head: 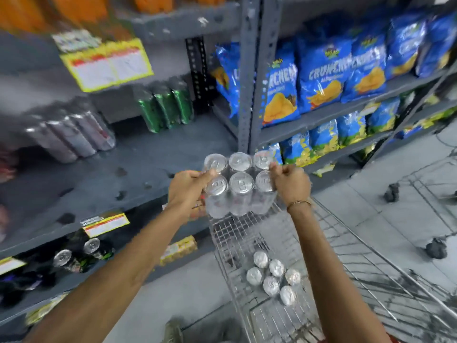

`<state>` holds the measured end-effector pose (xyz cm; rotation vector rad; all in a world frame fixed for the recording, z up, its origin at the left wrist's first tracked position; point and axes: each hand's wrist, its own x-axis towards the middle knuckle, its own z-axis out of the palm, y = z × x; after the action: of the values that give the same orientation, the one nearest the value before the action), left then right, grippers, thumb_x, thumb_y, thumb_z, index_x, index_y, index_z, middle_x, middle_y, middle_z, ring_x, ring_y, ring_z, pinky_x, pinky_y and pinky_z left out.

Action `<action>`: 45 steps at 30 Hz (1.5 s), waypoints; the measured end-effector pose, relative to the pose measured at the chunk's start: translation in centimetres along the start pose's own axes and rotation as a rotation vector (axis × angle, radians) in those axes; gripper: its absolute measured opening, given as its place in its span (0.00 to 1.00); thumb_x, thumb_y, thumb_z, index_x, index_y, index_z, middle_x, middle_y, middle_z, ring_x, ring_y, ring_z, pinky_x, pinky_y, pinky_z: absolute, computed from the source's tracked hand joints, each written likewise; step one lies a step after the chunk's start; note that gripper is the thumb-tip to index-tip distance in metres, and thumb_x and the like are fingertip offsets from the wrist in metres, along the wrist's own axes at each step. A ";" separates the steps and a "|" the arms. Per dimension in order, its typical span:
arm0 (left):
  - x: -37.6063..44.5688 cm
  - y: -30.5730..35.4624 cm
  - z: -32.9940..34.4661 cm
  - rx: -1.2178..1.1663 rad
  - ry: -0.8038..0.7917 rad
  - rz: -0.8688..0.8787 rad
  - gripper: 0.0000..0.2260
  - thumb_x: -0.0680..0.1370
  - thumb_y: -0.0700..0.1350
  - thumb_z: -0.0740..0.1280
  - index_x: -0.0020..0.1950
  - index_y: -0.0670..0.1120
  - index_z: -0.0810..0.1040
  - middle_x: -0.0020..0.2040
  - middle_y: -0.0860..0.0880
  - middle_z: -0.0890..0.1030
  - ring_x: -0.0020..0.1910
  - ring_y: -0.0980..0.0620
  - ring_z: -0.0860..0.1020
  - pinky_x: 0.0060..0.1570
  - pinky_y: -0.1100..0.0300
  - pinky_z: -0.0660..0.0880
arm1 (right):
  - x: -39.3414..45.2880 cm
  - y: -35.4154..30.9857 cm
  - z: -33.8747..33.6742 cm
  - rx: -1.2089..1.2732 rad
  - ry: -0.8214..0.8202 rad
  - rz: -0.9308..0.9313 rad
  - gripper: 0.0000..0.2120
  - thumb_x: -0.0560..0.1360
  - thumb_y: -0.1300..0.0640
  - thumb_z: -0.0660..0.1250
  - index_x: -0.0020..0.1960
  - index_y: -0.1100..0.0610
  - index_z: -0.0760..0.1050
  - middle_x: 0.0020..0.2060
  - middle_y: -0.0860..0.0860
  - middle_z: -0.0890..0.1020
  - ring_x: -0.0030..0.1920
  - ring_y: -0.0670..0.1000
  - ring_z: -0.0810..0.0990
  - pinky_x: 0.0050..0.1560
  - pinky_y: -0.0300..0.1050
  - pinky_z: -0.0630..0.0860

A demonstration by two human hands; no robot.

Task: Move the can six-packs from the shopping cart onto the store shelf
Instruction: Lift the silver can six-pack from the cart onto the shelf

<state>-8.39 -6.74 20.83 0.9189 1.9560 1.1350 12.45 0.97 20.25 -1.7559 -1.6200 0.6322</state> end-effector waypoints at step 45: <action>3.1 -10.8 -33.1 0.116 0.700 -0.123 0.18 0.76 0.52 0.65 0.53 0.36 0.74 0.51 0.40 0.79 0.52 0.42 0.75 0.57 0.47 0.73 | -9.2 -30.4 27.5 0.308 -0.483 -0.285 0.07 0.74 0.56 0.64 0.44 0.59 0.77 0.42 0.53 0.82 0.41 0.49 0.77 0.45 0.39 0.71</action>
<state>-39.76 -21.87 23.13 0.4675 2.6119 1.4039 -29.13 -3.66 23.70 -1.1755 -1.9186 1.1577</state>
